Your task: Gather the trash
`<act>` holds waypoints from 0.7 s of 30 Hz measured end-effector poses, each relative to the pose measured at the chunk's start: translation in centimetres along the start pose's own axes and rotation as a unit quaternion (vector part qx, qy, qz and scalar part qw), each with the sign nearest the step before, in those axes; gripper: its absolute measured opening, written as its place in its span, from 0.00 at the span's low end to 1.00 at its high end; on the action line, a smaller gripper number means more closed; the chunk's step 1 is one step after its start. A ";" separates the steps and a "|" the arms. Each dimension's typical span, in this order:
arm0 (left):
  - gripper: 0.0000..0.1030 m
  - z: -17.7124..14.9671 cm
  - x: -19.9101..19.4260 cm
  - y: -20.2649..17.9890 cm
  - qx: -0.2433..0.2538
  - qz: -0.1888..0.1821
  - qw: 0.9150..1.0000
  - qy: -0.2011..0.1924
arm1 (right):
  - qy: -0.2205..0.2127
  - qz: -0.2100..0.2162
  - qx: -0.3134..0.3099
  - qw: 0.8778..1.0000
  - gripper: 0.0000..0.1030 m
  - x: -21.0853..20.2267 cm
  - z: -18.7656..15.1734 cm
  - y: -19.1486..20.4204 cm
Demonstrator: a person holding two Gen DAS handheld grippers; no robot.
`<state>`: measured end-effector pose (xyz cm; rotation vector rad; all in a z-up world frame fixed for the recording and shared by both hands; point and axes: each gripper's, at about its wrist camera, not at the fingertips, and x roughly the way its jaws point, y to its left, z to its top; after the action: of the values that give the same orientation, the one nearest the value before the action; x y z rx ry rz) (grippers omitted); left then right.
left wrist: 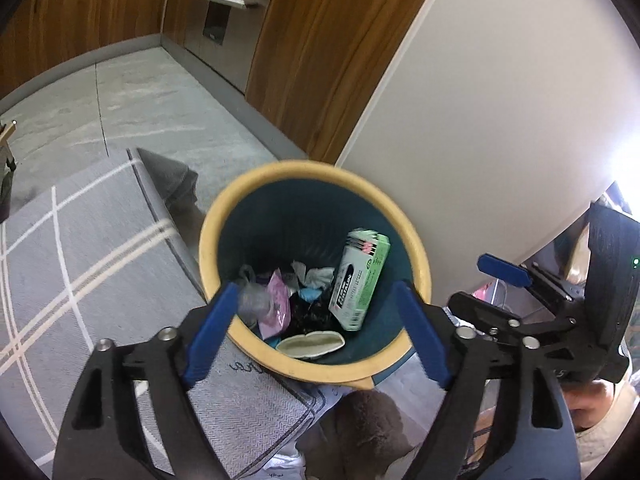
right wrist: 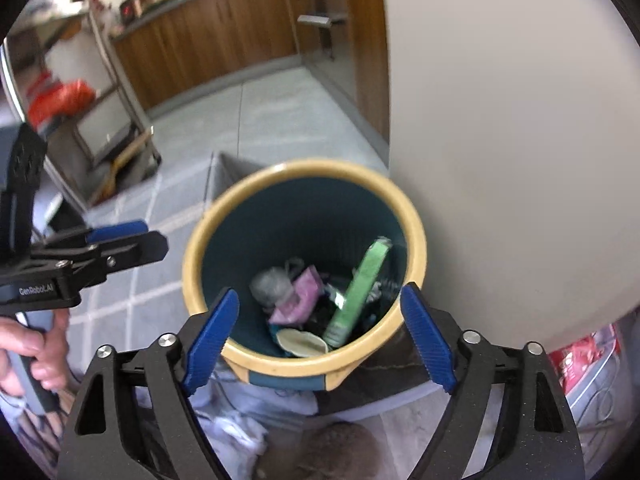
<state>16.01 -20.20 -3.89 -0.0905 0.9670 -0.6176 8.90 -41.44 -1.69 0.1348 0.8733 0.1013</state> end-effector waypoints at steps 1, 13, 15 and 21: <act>0.87 0.2 -0.6 -0.1 0.000 0.000 1.000 -0.007 | -0.010 0.001 0.010 1.000 0.88 -0.7 0.0 -0.3; 0.94 -1.1 -5.9 -2.5 0.021 0.050 0.996 -0.067 | -0.088 0.004 0.039 0.995 0.94 -6.8 -1.2 -0.2; 0.94 -1.5 -6.6 -3.2 0.027 0.056 0.995 -0.075 | -0.095 0.003 0.036 0.995 0.94 -7.5 -1.6 0.2; 0.94 -2.8 -8.6 -4.7 0.029 0.075 0.992 -0.099 | -0.116 -0.001 0.026 0.993 0.95 -9.5 -2.8 1.0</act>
<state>8.13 -18.96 2.46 -0.0272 0.7552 -0.4873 0.64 -41.62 3.92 0.1893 0.6434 0.0592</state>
